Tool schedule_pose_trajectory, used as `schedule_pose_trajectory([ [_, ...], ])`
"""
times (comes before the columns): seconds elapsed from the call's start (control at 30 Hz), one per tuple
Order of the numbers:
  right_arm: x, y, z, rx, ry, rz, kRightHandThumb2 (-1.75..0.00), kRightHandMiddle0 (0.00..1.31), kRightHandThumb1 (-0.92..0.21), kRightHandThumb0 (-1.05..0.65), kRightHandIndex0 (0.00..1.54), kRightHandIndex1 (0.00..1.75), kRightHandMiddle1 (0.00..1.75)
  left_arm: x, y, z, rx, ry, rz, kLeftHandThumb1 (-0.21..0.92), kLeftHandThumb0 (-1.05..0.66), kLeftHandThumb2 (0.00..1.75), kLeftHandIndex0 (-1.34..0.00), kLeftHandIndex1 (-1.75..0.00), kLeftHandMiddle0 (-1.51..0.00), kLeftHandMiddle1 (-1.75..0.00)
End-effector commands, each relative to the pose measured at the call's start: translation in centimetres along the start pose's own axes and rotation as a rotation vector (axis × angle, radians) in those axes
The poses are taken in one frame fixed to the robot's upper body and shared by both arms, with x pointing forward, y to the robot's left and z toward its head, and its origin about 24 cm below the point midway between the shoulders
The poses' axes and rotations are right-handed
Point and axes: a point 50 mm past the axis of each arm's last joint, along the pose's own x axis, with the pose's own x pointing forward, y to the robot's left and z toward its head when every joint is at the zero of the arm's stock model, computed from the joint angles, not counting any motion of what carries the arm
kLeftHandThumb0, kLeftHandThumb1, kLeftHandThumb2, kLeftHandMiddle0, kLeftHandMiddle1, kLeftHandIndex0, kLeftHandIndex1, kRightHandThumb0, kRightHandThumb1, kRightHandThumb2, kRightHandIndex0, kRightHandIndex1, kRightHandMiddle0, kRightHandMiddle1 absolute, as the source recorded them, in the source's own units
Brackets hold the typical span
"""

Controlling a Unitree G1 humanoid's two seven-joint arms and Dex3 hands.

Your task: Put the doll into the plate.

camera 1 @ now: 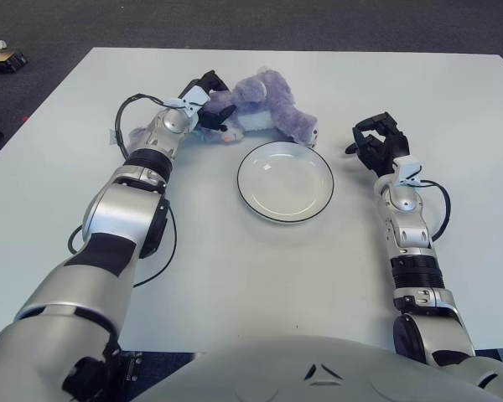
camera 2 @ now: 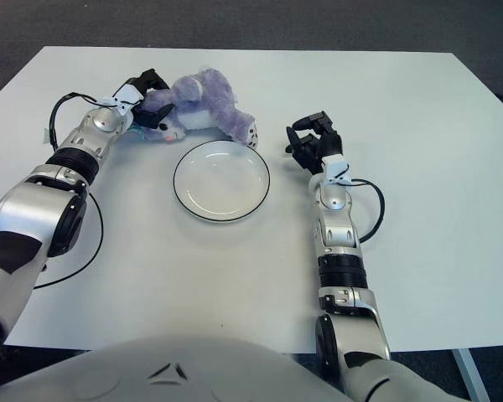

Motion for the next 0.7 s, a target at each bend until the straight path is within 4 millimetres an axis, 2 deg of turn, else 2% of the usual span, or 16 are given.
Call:
schedule_pose_trajectory([
  [0.0,0.4,0.0,0.5,-0.022,-0.013,-0.005,-0.34,0.39,-0.92,-0.35,0.73,1.36,1.55,0.1,-0.7,0.1,-0.014,0.006,-0.065,0.52,0.40,0.98,-0.39,-1.75,-0.50,-1.67],
  [0.4,0.4,0.2,0.5,-0.044,-0.009,-0.004,-0.35,0.38,-0.92,-0.35,0.73,1.35,1.55,0.2,-0.7,0.5,-0.020,0.000,-0.130,0.56,0.40,0.93,-0.37,-1.75,-0.48,-1.66],
  [0.67,0.4,0.5,0.4,-0.073,-0.043,0.009,-0.34,0.39,-0.92,-0.35,0.71,1.34,1.55,0.3,-0.4,1.2,-0.040,0.021,-0.254,0.57,0.39,0.93,-0.33,-1.75,-0.46,-1.68],
])
